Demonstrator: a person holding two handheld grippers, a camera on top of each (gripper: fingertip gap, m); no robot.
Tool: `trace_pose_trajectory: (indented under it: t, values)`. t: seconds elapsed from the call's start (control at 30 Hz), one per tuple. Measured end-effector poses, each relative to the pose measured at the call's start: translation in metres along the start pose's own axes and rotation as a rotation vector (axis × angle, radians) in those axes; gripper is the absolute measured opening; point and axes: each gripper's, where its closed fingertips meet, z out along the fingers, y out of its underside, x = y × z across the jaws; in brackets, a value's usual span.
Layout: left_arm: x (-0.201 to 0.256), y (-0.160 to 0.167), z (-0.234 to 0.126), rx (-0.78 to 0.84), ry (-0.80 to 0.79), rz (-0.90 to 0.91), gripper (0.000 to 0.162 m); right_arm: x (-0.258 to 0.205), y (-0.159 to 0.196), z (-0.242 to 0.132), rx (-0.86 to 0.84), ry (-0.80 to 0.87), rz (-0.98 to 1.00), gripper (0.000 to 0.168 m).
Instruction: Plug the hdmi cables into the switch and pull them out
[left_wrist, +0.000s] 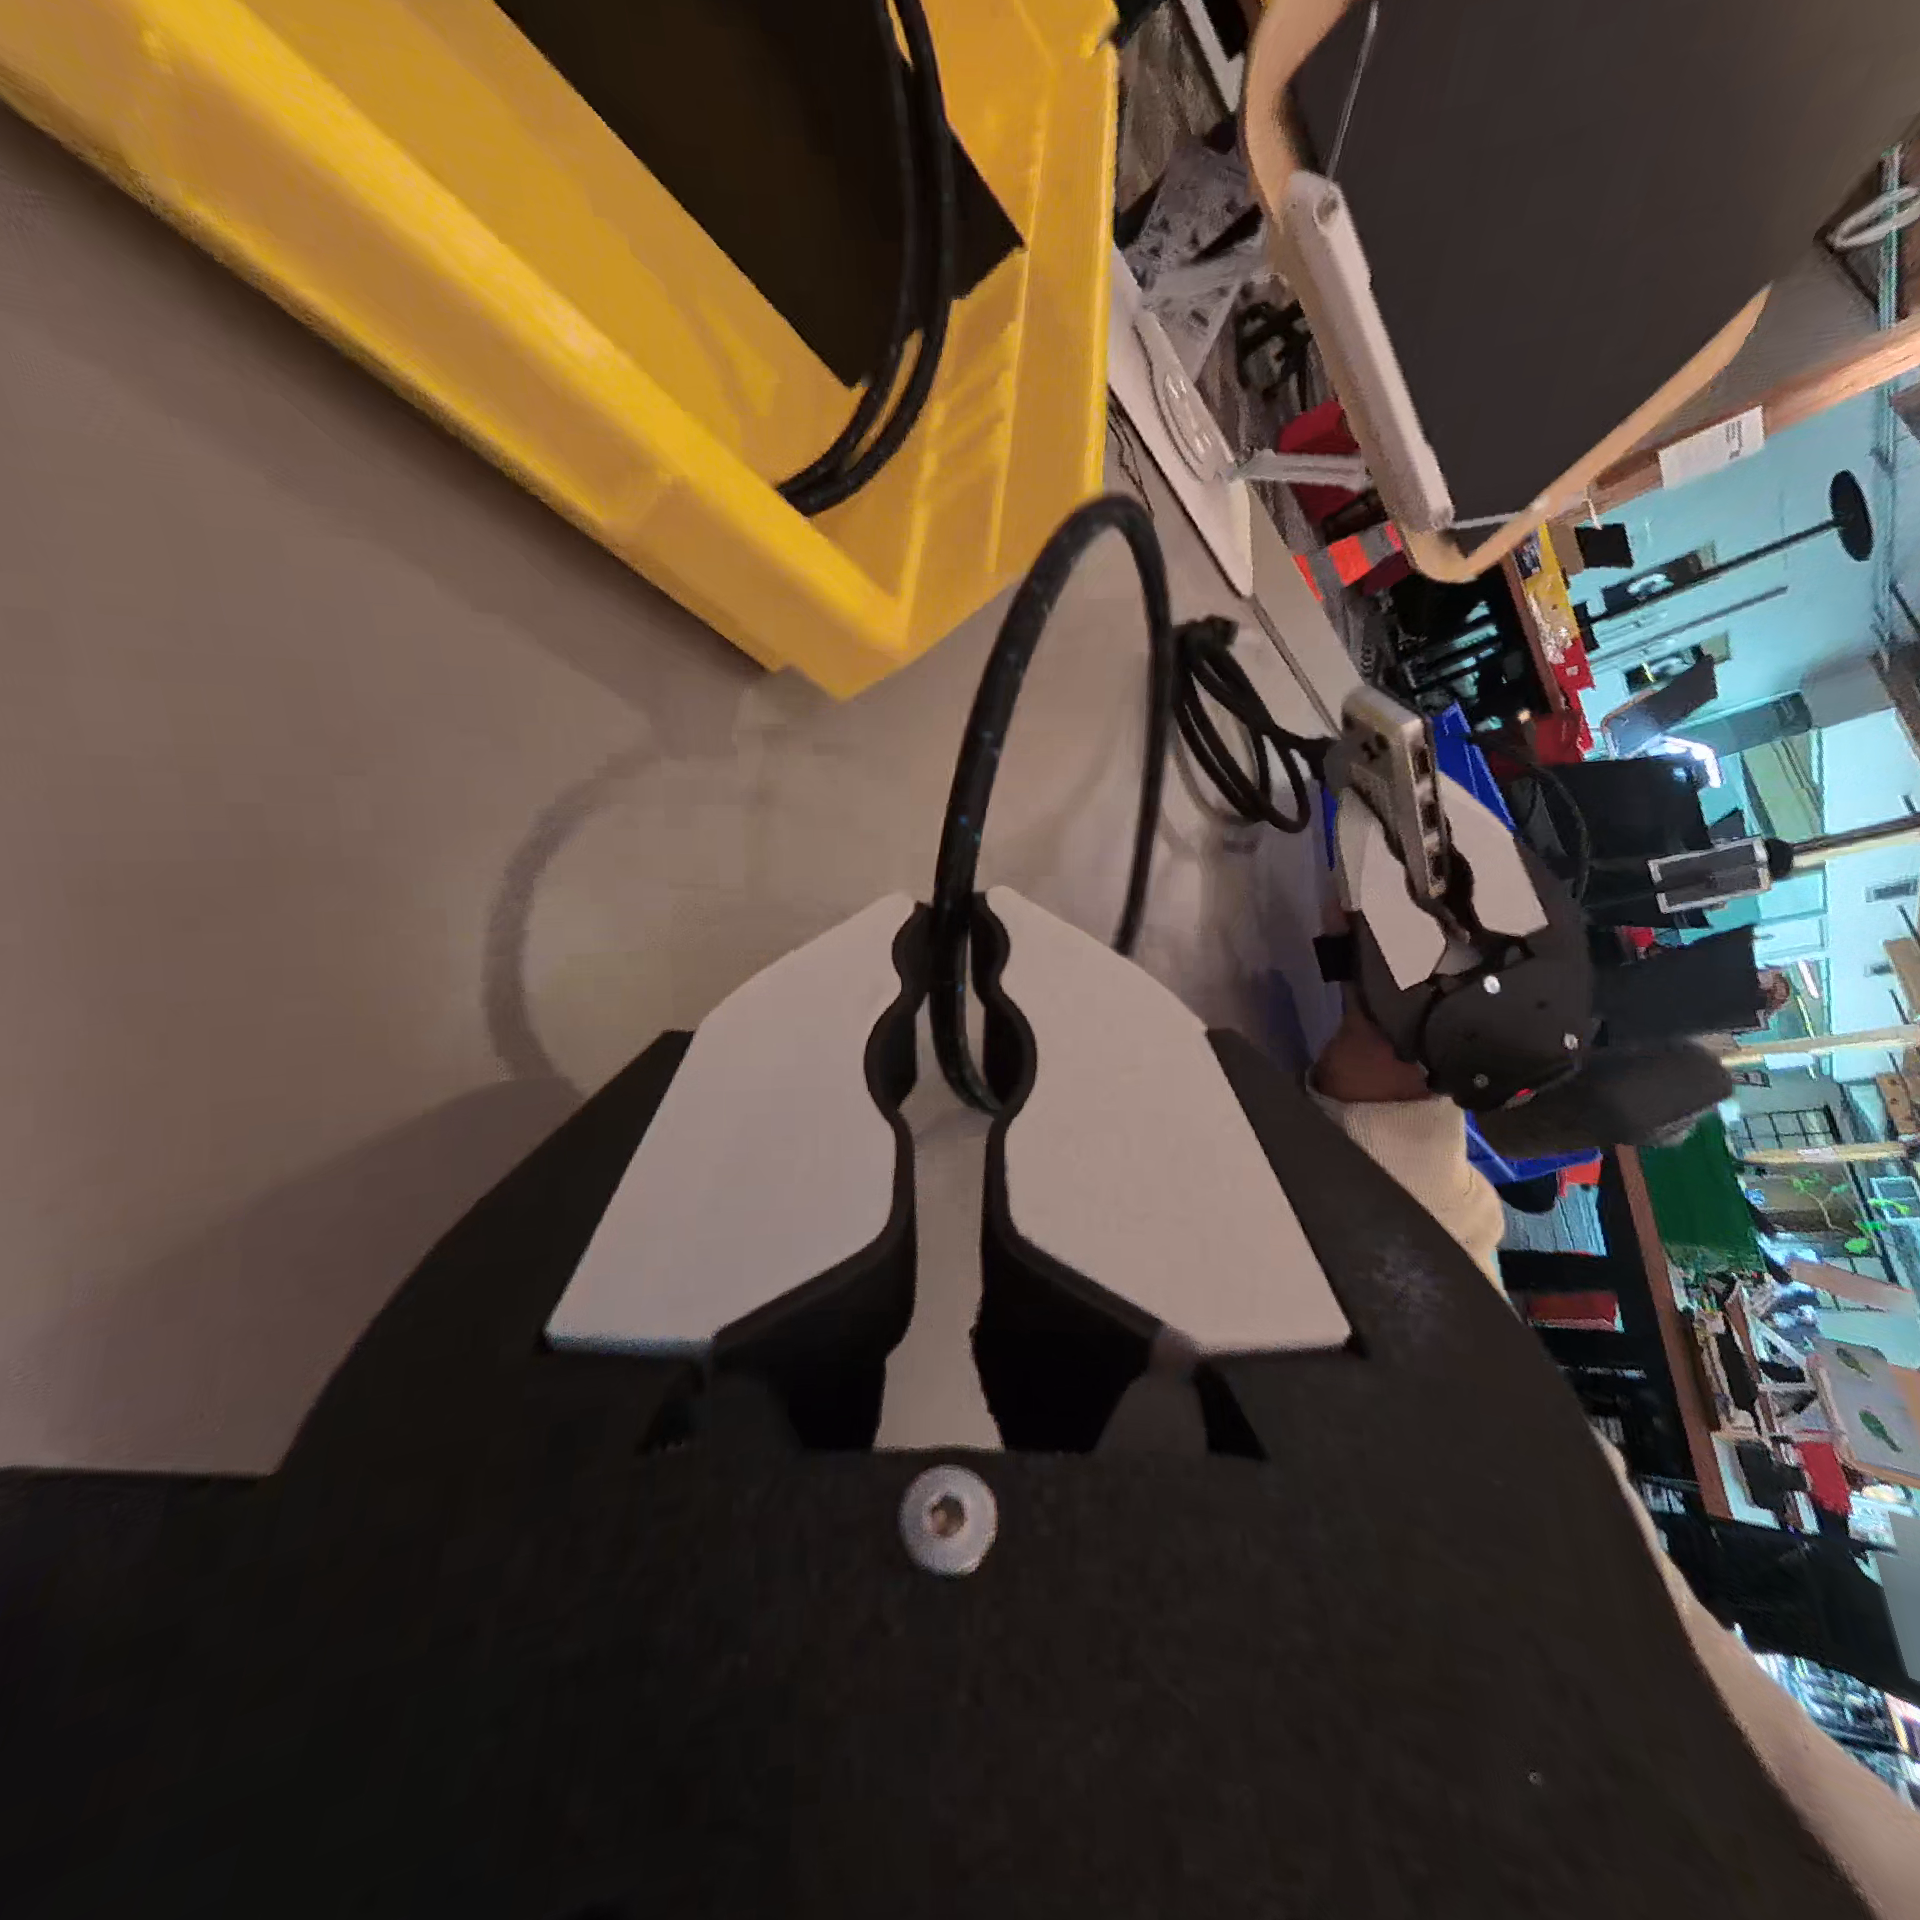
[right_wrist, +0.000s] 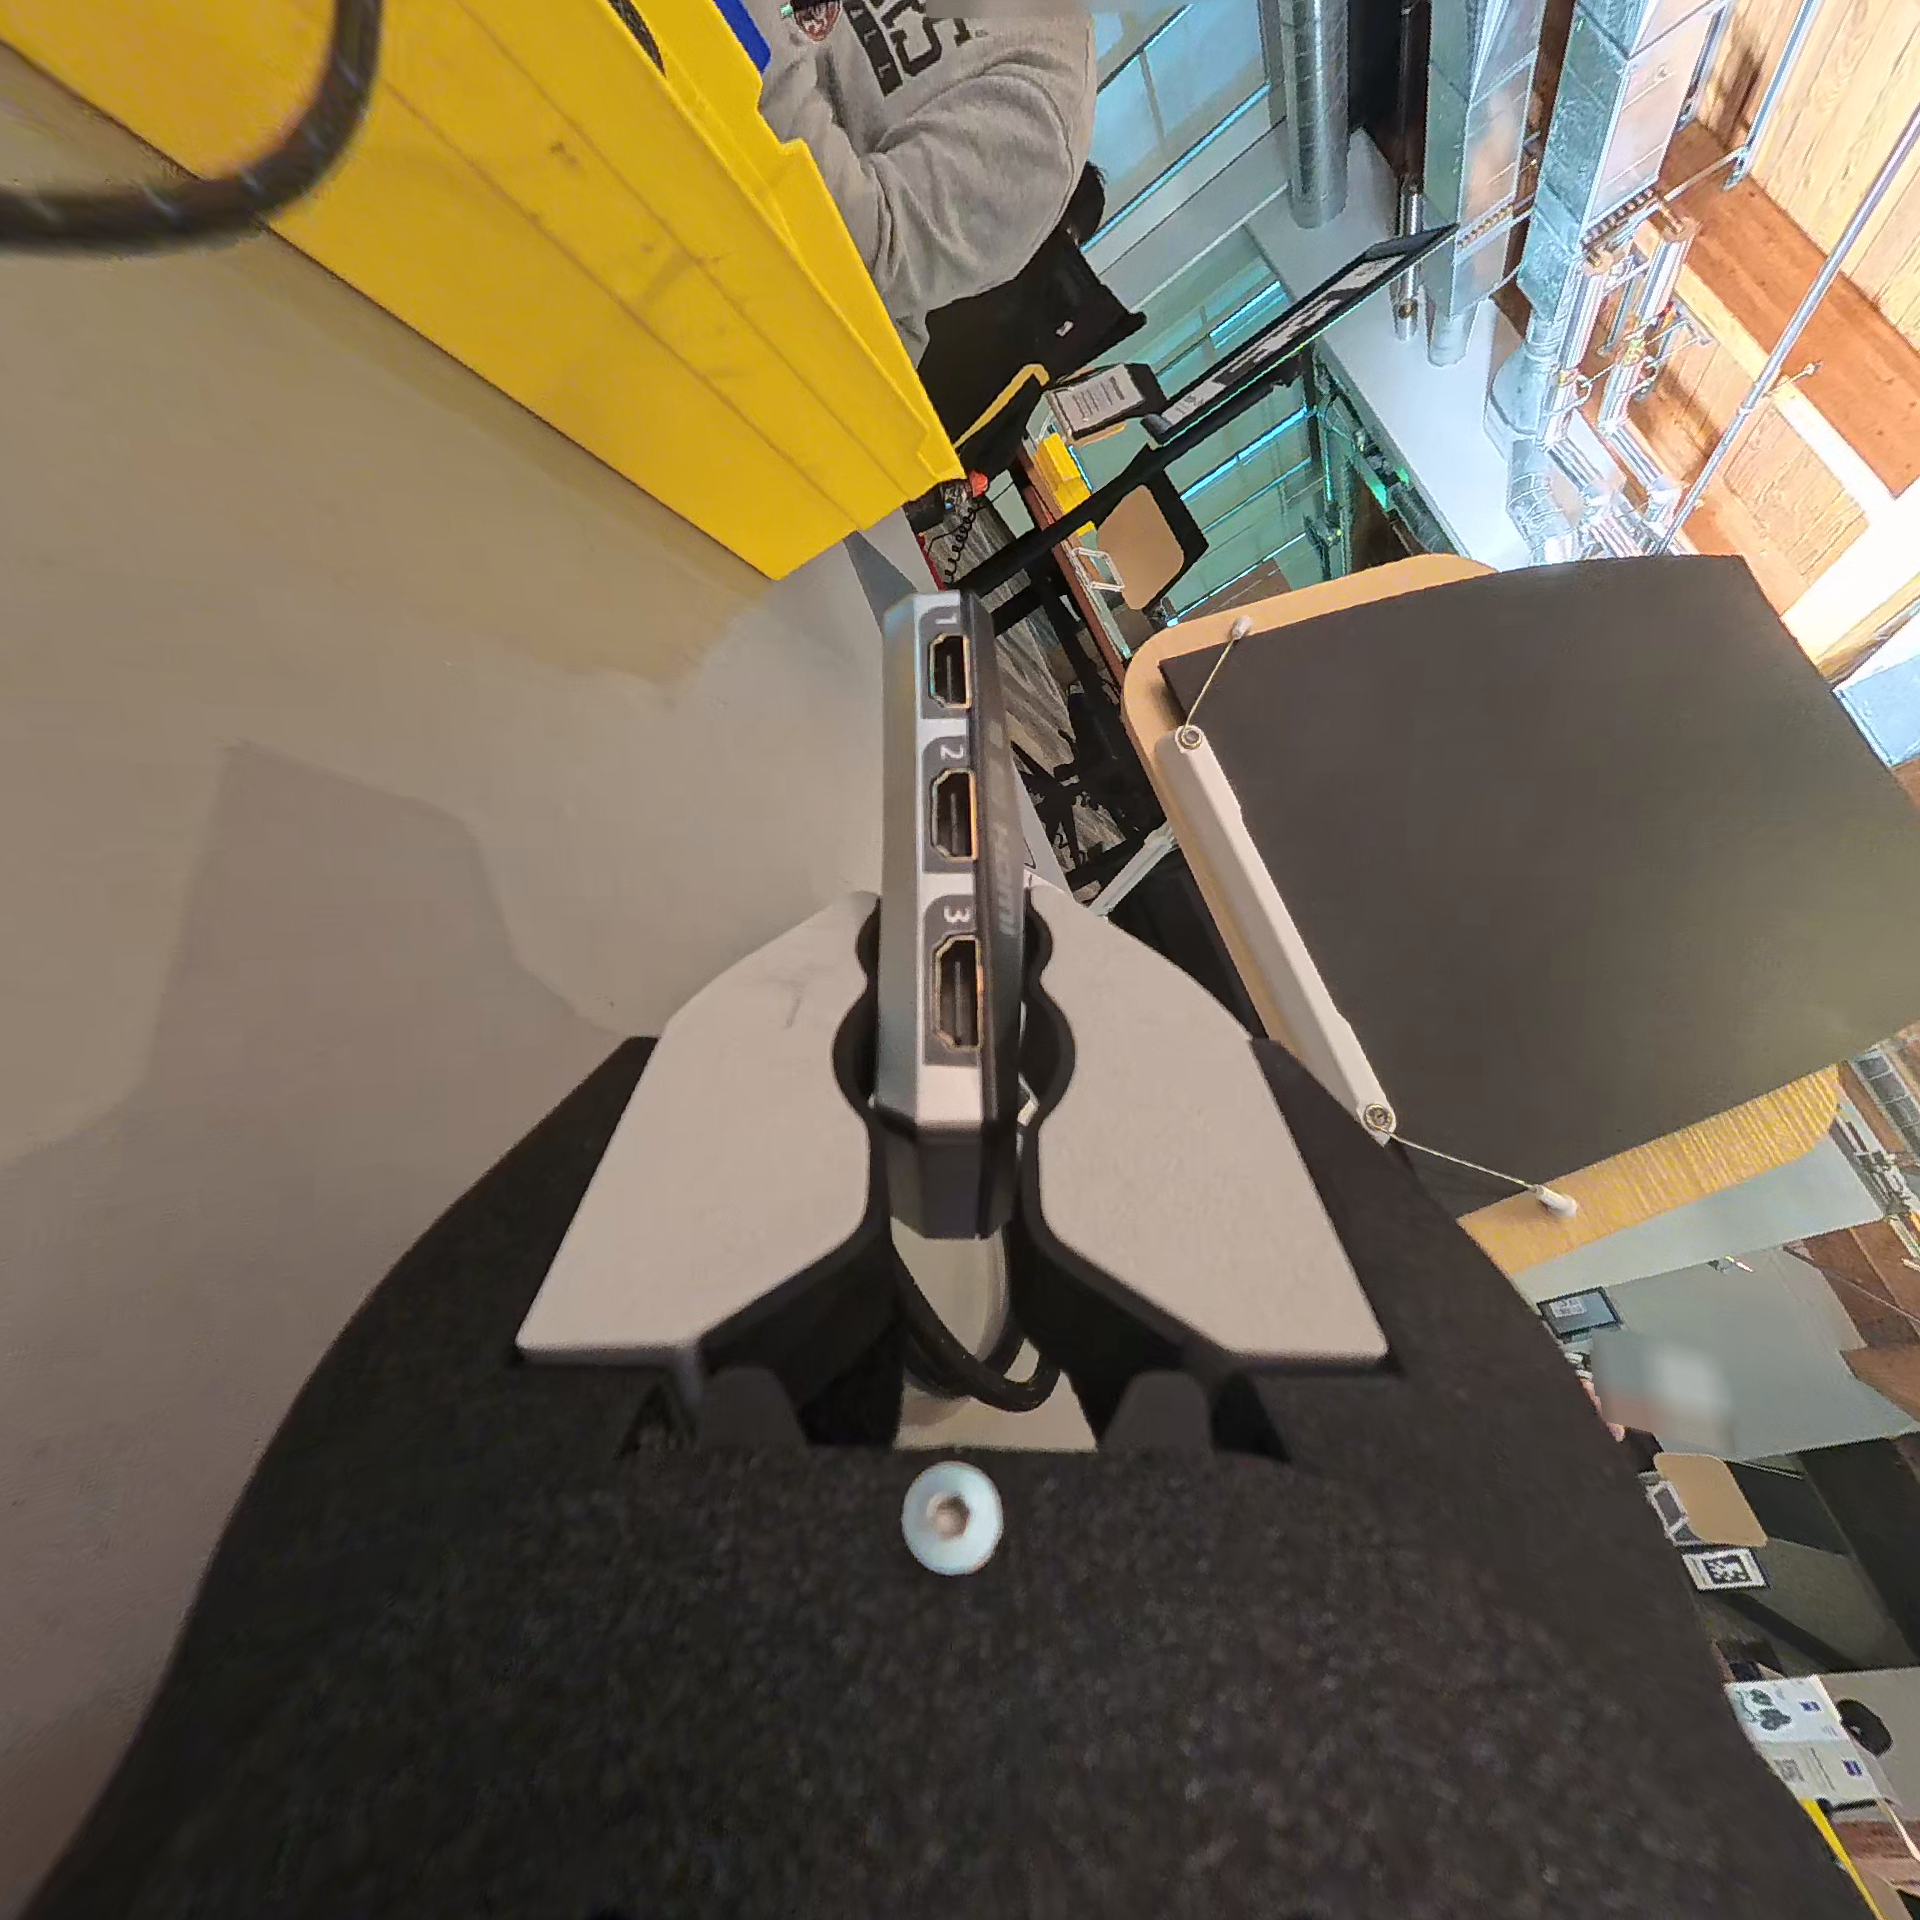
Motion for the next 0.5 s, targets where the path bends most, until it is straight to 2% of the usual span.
trace_pose_trajectory:
  t: [0.2, 0.33, 0.5]
  values:
    - [0.027, 0.063, -0.003, -0.176, 0.058, 0.117, 0.01, 0.001, 0.001, -0.001, -0.002, -0.001, -0.001, 0.022]
    - [0.034, 0.11, -0.013, -0.271, 0.057, 0.314, 0.009, 0.0, 0.002, 0.0, -0.004, -0.003, -0.004, 0.022]
    - [0.039, 0.141, -0.023, -0.303, 0.061, 0.607, 0.024, 0.0, 0.003, 0.001, -0.005, -0.003, 0.0, 0.022]
